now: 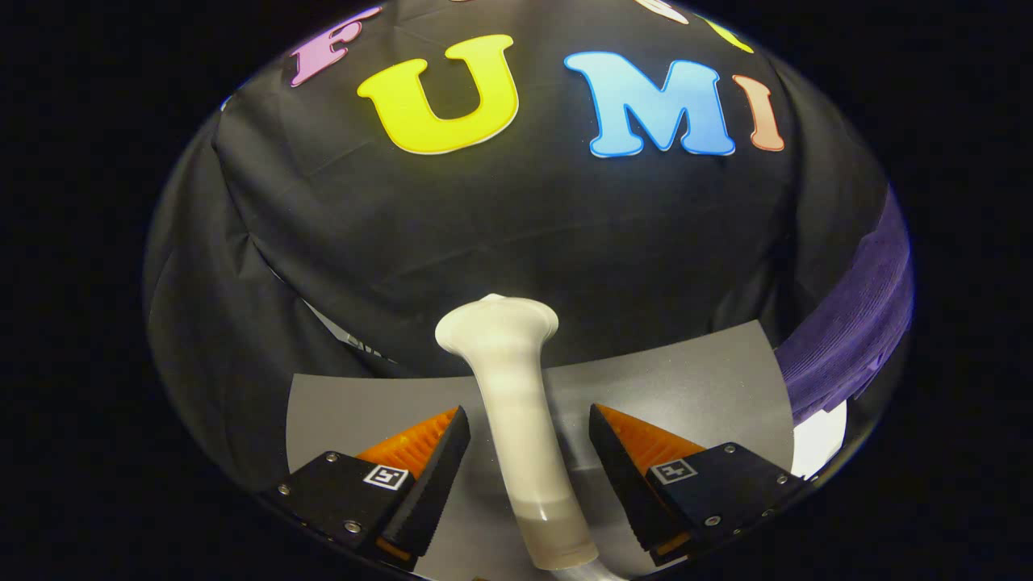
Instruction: Iron the clothes twice with a garment steamer, once on the left side and once on the right side.
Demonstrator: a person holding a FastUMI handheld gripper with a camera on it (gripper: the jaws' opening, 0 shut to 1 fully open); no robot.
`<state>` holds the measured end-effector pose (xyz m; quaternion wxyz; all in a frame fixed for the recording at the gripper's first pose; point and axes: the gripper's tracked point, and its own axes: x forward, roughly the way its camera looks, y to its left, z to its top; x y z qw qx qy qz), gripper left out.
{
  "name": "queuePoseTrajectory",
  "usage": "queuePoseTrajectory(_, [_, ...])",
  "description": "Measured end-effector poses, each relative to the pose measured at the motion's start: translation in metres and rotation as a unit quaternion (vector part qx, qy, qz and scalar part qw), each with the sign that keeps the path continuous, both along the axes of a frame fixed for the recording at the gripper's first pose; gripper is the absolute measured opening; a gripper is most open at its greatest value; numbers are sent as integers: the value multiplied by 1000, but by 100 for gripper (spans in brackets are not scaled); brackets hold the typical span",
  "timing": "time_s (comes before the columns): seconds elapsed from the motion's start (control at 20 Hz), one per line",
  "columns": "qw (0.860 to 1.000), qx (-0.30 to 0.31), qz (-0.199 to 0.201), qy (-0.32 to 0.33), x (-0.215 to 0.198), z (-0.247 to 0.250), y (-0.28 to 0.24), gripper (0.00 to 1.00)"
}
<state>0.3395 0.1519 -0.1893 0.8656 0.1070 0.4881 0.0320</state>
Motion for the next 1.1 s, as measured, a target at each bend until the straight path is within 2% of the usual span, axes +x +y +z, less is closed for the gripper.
queuePoseTrajectory(0.15, [1000, -16, -1, 12, 3, -12, 1, 87])
queuePoseTrajectory(0.25, [999, -27, -20, 12, 0, -10, -7, 76])
queuePoseTrajectory(0.3, [999, -36, -21, 11, -2, -10, -10, 67])
queuePoseTrajectory(0.35, [999, -44, -11, 12, -5, -13, -8, 64])
queuePoseTrajectory(0.4, [999, -52, 6, 5, -7, -11, -7, 55])
queuePoseTrajectory(0.45, [998, -61, 21, -3, -8, -12, -5, 53])
queuePoseTrajectory(0.6, [996, -79, 24, -15, -11, -12, -11, 43])
queuePoseTrajectory(0.7, [997, -74, 24, -23, -15, -11, -12, 39])
queuePoseTrajectory(0.85, [998, -45, 32, -36, -22, -3, -12, 37])
queuePoseTrajectory(1.0, [994, -41, 41, -90, -41, 24, -22, 36])
queuePoseTrajectory(1.1, [988, -50, 60, -133, -61, 47, -29, 36])
